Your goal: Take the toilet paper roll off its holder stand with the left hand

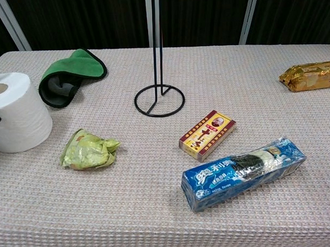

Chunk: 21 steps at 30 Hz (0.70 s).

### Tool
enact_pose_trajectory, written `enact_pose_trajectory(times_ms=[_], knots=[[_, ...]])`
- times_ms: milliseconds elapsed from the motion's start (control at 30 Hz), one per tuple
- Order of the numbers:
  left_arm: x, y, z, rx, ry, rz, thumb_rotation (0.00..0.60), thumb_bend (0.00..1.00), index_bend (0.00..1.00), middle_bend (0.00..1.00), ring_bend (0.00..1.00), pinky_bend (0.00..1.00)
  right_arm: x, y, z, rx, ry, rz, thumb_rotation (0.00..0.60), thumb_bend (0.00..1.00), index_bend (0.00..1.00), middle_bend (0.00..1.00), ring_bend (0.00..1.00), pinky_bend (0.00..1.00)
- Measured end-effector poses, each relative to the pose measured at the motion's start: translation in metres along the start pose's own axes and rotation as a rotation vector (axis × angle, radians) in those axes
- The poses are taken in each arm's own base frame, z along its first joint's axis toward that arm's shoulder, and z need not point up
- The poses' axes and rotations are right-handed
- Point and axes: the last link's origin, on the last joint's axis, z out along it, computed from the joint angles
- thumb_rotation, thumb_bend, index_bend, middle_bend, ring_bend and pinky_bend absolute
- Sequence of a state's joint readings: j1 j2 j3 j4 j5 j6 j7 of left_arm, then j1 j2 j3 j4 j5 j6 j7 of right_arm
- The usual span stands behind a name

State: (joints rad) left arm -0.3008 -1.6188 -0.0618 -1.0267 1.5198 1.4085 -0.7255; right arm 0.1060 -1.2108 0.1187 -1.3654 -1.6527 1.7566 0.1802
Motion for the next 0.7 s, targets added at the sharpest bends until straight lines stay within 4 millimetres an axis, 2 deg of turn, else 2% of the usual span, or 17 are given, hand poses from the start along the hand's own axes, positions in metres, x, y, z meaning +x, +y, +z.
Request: enact_pose_trajectory(times_ms=[133, 300, 400, 467, 567, 700], knots=[[0.013, 0.005, -0.010, -0.053, 0.028, 0.095, 0.478, 0.03, 0.01, 0.00, 0.02, 0.19, 0.001, 0.006, -0.013, -0.021, -0.028, -0.054, 0.600, 0.22, 0.00, 0.00, 0.00, 0.00], [0.033, 0.006, -0.034, -0.081, 0.030, 0.383, 0.466, 0.01, 0.10, 0.03, 0.02, 0.19, -0.004, 0.024, -0.045, -0.131, -0.134, -0.158, 0.600, 0.22, 0.00, 0.00, 0.00, 0.00], [0.047, 0.006, -0.058, -0.053, 0.018, 0.596, 0.447, 0.00, 0.10, 0.03, 0.02, 0.19, -0.011, 0.039, -0.064, -0.200, -0.218, -0.194, 0.600, 0.22, 0.00, 0.00, 0.00, 0.00], [0.058, 0.005, -0.082, -0.013, 0.007, 0.721, 0.437, 0.00, 0.09, 0.03, 0.02, 0.19, -0.017, 0.048, -0.074, -0.233, -0.266, -0.204, 0.600, 0.22, 0.00, 0.00, 0.00, 0.00], [0.070, 0.003, -0.115, 0.059, -0.008, 0.827, 0.438, 0.00, 0.08, 0.03, 0.02, 0.19, -0.025, 0.056, -0.084, -0.258, -0.316, -0.209, 0.600, 0.22, 0.00, 0.00, 0.00, 0.00], [0.078, 0.000, -0.138, 0.109, -0.006, 0.844, 0.435, 0.00, 0.08, 0.03, 0.02, 0.19, -0.034, 0.058, -0.087, -0.269, -0.350, -0.203, 0.600, 0.22, 0.00, 0.00, 0.00, 0.00]])
